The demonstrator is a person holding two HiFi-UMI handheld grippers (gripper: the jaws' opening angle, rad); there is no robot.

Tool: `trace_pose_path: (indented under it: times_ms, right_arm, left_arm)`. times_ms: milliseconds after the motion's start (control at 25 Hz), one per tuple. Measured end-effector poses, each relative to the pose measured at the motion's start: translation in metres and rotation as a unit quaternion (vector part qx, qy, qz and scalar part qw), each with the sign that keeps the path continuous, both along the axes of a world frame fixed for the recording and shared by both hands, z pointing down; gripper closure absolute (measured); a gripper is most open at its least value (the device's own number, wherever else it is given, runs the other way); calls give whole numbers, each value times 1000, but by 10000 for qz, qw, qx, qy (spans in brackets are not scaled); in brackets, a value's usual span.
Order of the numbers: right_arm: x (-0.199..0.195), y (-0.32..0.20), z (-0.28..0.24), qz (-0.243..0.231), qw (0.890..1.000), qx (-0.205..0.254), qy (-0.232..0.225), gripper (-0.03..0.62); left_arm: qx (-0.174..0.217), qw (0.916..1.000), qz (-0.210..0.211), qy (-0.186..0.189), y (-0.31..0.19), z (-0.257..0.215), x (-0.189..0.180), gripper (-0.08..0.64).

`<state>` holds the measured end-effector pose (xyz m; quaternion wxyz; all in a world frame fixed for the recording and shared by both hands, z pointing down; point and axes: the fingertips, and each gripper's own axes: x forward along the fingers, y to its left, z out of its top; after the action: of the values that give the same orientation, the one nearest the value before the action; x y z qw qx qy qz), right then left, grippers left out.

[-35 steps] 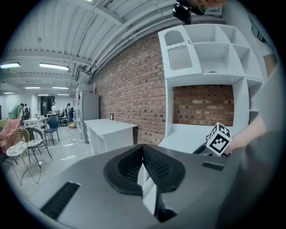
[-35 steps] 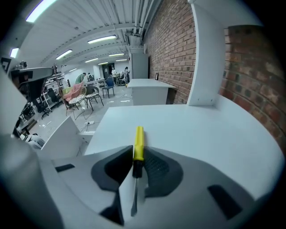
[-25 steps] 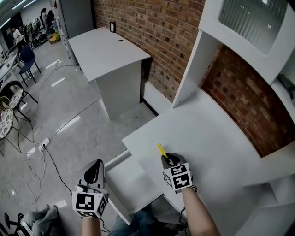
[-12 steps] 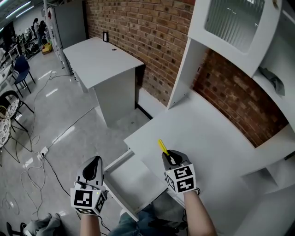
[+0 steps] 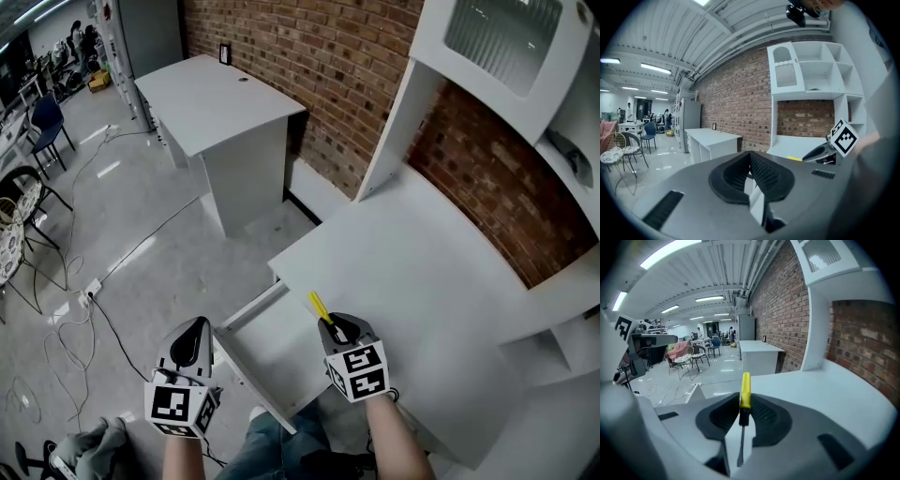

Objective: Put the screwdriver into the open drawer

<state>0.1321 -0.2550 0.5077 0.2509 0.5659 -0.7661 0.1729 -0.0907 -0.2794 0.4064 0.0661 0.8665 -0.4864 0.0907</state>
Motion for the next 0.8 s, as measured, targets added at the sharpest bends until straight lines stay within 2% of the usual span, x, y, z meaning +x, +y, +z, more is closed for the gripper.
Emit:
trace_pose_path:
  times_ms: [360, 600, 800]
  right_arm:
    - [-51, 17, 104, -429, 9943, -956, -188, 511]
    - [-77, 27, 195, -766, 9800, -1829, -148, 511]
    - [-96, 24, 256, -981, 9679, -2313, 69, 511]
  left_arm:
    - [-657, 9978, -67, -79, 26, 68, -21, 546]
    - [-898, 9960, 33, -31, 30, 103, -19, 546]
    - [-1068, 9942, -119, -45, 23, 130, -32, 546]
